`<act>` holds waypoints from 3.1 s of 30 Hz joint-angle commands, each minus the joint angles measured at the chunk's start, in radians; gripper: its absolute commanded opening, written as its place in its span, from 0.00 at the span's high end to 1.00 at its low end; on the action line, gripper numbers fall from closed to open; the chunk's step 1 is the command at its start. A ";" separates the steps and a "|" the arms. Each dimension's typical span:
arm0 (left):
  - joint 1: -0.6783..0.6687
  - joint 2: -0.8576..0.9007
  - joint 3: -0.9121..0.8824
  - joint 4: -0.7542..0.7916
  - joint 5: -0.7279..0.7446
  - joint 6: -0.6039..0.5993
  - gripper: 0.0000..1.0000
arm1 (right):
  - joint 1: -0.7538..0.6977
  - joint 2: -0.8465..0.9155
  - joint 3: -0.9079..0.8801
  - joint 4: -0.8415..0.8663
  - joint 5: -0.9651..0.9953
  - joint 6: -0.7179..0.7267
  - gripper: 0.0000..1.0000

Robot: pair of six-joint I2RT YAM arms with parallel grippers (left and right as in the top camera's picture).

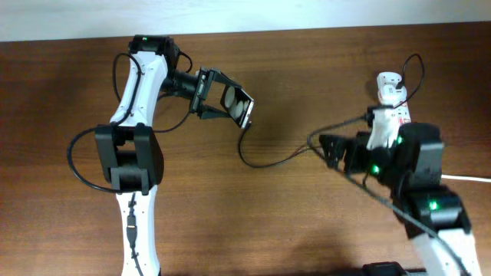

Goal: Plug charger to phone and switch on socket
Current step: 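Move the right gripper to the phone and grasp it, then open the left gripper and pull it away from the phone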

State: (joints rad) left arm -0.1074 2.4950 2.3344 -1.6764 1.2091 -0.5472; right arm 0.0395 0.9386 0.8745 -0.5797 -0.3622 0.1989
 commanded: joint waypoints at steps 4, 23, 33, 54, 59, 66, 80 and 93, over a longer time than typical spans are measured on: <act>0.002 -0.004 0.023 -0.001 0.027 -0.011 0.99 | 0.006 0.174 0.274 -0.094 -0.171 0.002 0.01; -0.119 -0.004 0.023 0.072 -0.055 -0.123 0.99 | 0.231 0.408 0.274 0.021 0.042 0.439 0.24; -0.155 -0.004 0.023 0.079 -0.055 -0.168 0.99 | 0.312 0.449 0.274 0.087 0.108 0.474 0.35; -0.192 -0.004 0.023 0.078 -0.055 -0.309 1.00 | 0.381 0.608 0.274 0.144 0.138 0.622 0.51; -0.192 -0.004 0.023 0.078 -0.055 -0.309 0.99 | 0.381 0.608 0.274 0.150 0.134 0.622 0.63; -0.192 -0.004 0.023 0.078 -0.055 -0.309 0.99 | 0.379 0.608 0.274 0.150 0.103 0.623 0.75; -0.192 -0.004 0.023 0.078 -0.055 -0.309 0.87 | 0.379 0.608 0.274 0.150 0.085 0.622 0.96; -0.192 -0.004 0.023 0.079 -0.056 -0.309 0.01 | 0.377 0.607 0.274 0.150 0.083 0.623 0.96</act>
State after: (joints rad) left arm -0.2974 2.4954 2.3363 -1.5925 1.1255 -0.8532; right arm 0.4152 1.5421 1.1305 -0.4362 -0.2817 0.8345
